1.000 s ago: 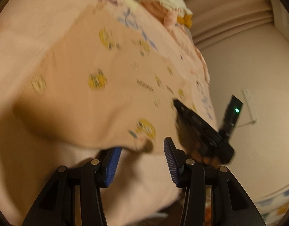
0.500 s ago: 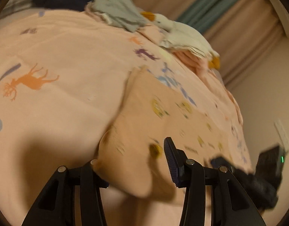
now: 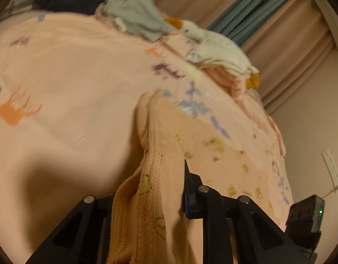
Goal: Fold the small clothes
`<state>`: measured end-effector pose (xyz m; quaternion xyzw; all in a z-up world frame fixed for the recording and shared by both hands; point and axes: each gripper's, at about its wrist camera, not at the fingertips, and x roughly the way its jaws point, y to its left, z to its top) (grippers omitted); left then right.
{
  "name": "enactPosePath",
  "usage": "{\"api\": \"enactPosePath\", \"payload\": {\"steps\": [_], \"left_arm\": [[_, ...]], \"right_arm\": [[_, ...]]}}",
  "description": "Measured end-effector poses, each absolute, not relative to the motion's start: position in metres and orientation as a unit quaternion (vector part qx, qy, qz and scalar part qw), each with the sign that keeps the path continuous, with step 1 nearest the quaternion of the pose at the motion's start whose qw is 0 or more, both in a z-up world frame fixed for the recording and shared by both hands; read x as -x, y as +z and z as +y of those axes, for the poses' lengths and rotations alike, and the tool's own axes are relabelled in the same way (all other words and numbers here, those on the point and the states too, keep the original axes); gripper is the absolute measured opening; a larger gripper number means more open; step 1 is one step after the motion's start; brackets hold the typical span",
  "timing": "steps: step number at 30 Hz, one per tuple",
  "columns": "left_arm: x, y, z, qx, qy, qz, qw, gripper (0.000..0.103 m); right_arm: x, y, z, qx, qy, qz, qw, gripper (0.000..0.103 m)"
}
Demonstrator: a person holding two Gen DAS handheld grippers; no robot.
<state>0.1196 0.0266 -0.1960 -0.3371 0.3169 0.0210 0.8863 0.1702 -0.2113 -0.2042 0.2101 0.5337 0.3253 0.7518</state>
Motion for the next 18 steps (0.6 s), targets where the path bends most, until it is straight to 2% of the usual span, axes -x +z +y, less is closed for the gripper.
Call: {"api": "enactPosePath", "payload": {"steps": [8,9,14,16,18], "left_arm": [[-0.137,-0.165,-0.050,0.229,-0.075,0.288,0.927,0.019],[-0.139,-0.167,-0.066,0.213,-0.102,0.296,0.925,0.019],[-0.131,-0.182,-0.133,0.103,-0.164,0.342,0.919,0.020],[-0.127,-0.182,-0.141,0.068,-0.147,0.350,0.923,0.021],[-0.122,-0.174,-0.133,0.079,-0.160,0.356,0.917,0.027]], "right_arm": [[-0.175,-0.195,-0.294,-0.294,0.276,0.510,0.760,0.005],[-0.176,-0.194,-0.303,-0.300,0.265,0.508,0.762,0.011],[-0.179,-0.188,-0.349,-0.351,0.234,0.486,0.765,0.014],[-0.178,-0.192,-0.353,-0.374,0.241,0.486,0.752,0.019],[-0.177,-0.194,-0.348,-0.382,0.254,0.495,0.739,0.030]]}}
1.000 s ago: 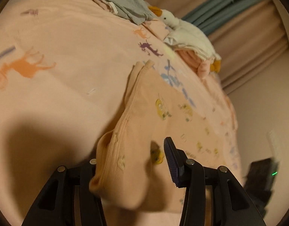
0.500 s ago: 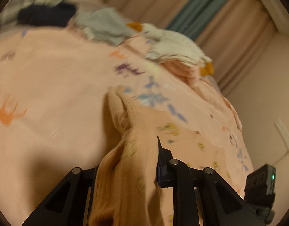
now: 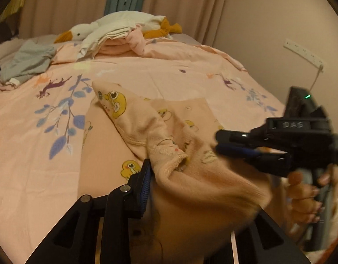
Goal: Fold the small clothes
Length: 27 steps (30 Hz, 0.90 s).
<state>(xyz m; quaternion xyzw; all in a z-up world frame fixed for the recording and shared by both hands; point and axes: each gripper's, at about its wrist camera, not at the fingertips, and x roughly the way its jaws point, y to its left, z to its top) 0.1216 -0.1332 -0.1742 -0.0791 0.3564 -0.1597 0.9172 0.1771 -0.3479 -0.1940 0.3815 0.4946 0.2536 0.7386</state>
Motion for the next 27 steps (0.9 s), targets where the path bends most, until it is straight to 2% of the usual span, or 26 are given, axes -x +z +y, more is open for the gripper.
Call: {"api": "enactPosePath", "payload": {"steps": [2,4,7,8,11,16,19,25,27], "left_arm": [[-0.116,-0.162,-0.118,0.131,-0.180,0.369,0.902,0.049],[-0.102,-0.151,-0.107,0.170,-0.209,0.346,0.899,0.055],[-0.077,-0.132,-0.105,0.149,-0.232,0.276,0.921,0.066],[-0.073,-0.131,-0.105,0.140,-0.224,0.265,0.927,0.066],[-0.069,-0.136,-0.102,0.116,-0.215,0.287,0.926,0.066],[-0.080,-0.161,-0.100,0.105,-0.192,0.360,0.907,0.066],[-0.083,-0.177,-0.099,0.107,-0.195,0.407,0.886,0.066],[-0.063,-0.180,-0.096,0.117,-0.189,0.424,0.878,0.066],[-0.058,-0.180,-0.094,0.133,-0.189,0.432,0.872,0.066]], "right_arm": [[-0.173,-0.193,-0.339,-0.383,0.270,0.498,0.730,0.039],[-0.174,-0.189,-0.335,-0.383,0.286,0.495,0.725,0.046],[-0.177,-0.189,-0.320,-0.394,0.310,0.493,0.711,0.056],[-0.179,-0.191,-0.316,-0.393,0.306,0.498,0.710,0.060],[-0.183,-0.191,-0.304,-0.377,0.285,0.508,0.720,0.062],[-0.192,-0.178,-0.291,-0.376,0.332,0.487,0.715,0.061],[-0.197,-0.176,-0.279,-0.336,0.326,0.502,0.727,0.061],[-0.211,-0.188,-0.271,-0.349,0.311,0.521,0.715,0.061],[-0.213,-0.189,-0.265,-0.340,0.312,0.520,0.719,0.048]]}}
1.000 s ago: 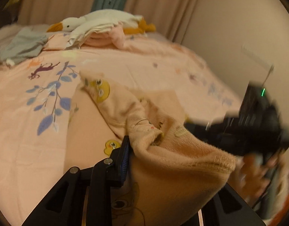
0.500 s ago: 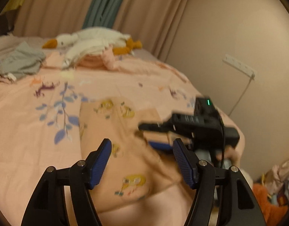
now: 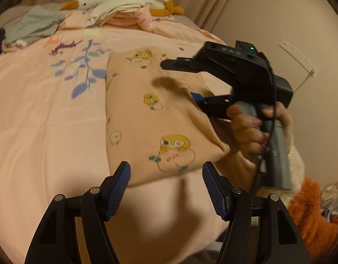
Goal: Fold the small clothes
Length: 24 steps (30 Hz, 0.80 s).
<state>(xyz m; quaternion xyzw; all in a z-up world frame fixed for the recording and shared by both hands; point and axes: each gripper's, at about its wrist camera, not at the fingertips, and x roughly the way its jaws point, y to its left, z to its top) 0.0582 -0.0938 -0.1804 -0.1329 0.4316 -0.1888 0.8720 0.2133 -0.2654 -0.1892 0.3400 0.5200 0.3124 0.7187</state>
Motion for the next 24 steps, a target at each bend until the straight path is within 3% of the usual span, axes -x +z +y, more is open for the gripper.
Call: {"api": "enactPosePath", "payload": {"steps": [3,12,24], "left_arm": [[-0.064,-0.190,-0.088,0.173,-0.183,0.465,0.849,0.066],[-0.076,-0.205,-0.080,0.257,-0.186,0.495,0.809,0.066],[-0.073,-0.202,-0.099,0.210,-0.183,0.489,0.827,0.066]], "right_arm": [[-0.214,-0.191,-0.253,-0.315,0.321,0.517,0.728,0.021],[-0.216,-0.181,-0.250,-0.318,0.341,0.481,0.743,0.017],[-0.215,-0.153,-0.263,-0.346,0.374,0.422,0.750,0.016]]}}
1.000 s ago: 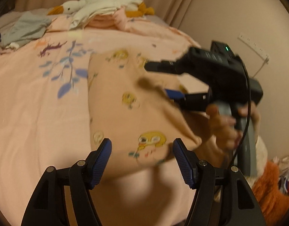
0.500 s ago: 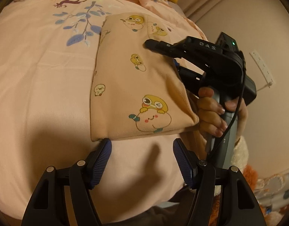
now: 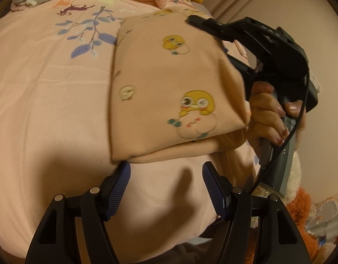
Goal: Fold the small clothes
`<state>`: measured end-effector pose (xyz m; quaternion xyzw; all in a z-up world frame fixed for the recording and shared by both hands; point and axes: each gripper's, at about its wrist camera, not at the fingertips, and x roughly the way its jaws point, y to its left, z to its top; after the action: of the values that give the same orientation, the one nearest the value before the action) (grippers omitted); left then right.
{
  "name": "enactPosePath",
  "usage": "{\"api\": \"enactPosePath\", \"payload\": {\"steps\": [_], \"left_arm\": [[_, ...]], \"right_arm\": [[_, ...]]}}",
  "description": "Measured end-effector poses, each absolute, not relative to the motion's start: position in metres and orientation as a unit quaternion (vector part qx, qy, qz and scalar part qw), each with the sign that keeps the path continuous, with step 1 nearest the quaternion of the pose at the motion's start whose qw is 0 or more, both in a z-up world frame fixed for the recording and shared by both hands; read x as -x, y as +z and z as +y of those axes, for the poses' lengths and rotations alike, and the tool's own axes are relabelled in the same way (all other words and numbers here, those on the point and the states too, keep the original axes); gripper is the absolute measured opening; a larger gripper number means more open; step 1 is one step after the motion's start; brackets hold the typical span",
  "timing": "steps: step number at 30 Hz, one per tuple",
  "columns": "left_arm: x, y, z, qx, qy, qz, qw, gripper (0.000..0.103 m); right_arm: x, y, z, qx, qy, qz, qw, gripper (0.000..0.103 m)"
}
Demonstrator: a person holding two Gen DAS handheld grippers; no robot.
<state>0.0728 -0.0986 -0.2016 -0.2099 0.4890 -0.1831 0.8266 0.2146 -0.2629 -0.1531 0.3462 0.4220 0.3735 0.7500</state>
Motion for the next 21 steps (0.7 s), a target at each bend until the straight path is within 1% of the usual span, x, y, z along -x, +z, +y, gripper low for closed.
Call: {"api": "enactPosePath", "payload": {"steps": [4,8,12,16,18,20,21], "left_arm": [[-0.073,-0.201,-0.100,0.199,-0.165,0.491,0.832,0.066],[-0.070,-0.196,-0.110,0.126,-0.119,0.474,0.863,0.066],[-0.075,-0.199,-0.124,0.075,-0.087,0.459,0.881,0.066],[-0.072,-0.204,-0.131,0.034,-0.063,0.440,0.895,0.066],[-0.069,-0.205,-0.135,0.017,-0.061,0.429,0.901,0.054],[-0.063,-0.206,-0.137,0.005,-0.075,0.422,0.903,0.029],[-0.064,-0.201,-0.138,0.001,-0.077,0.421,0.904,0.028]], "right_arm": [[-0.211,-0.145,-0.274,-0.353,0.379,0.404,0.754,0.016],[-0.210,-0.140,-0.286,-0.360,0.375,0.392,0.759,0.016],[-0.209,-0.138,-0.295,-0.369,0.375,0.382,0.760,0.016],[-0.209,-0.141,-0.301,-0.367,0.365,0.389,0.762,0.016],[-0.211,-0.146,-0.306,-0.367,0.353,0.397,0.764,0.016],[-0.211,-0.151,-0.309,-0.363,0.334,0.413,0.765,0.015],[-0.211,-0.153,-0.310,-0.358,0.330,0.418,0.767,0.014]]}}
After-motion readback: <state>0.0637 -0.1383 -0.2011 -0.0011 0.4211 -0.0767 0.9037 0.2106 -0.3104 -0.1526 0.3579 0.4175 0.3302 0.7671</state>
